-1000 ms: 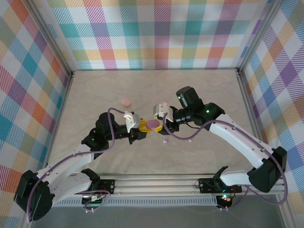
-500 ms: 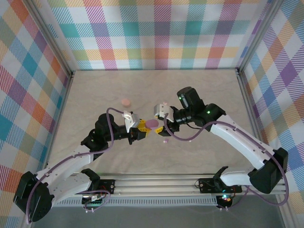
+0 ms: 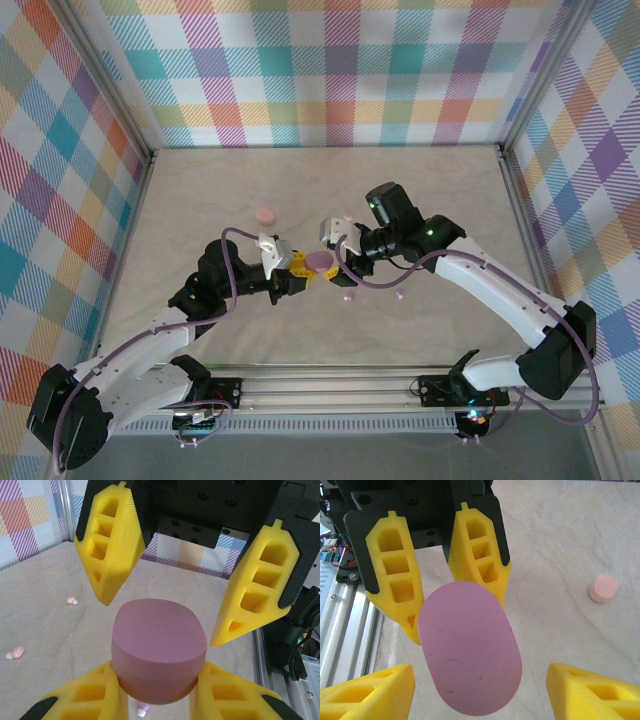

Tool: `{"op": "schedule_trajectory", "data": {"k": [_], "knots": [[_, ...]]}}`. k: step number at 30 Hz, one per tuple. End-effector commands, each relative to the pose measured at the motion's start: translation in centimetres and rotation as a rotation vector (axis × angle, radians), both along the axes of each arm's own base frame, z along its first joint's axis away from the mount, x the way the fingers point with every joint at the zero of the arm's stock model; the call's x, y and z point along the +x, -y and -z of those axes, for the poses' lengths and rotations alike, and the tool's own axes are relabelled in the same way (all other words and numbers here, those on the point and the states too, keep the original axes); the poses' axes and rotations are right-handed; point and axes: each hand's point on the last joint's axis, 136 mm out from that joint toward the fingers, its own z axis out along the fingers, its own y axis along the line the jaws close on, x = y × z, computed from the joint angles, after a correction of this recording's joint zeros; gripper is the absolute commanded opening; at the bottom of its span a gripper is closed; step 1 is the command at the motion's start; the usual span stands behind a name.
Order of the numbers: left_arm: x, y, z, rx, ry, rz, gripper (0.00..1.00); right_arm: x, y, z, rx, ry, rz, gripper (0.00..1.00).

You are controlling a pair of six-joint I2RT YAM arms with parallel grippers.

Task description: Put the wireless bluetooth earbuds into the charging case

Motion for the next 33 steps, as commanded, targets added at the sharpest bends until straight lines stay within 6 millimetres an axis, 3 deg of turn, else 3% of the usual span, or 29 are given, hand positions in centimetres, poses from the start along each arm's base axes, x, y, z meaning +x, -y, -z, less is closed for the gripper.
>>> {"op": "schedule_trajectory", "data": {"k": [1,11,33], "knots": [[-0.4,0.0,-0.4,-0.006,0.008,0.020,0.10,0.9,-0.5,-1.3,0.021,0.021,0.024,0.70],[-0.7,0.0,-0.2,0.005,0.007,0.036,0.10,3.6,-0.3,-1.5,-0.003,0.071,0.138,0.70],[-1.0,-0.3,0.2,0.017,0.009,0.035,0.08,5.2,0.8,-3.2,0.054,0.075,0.231,0.70]]}}
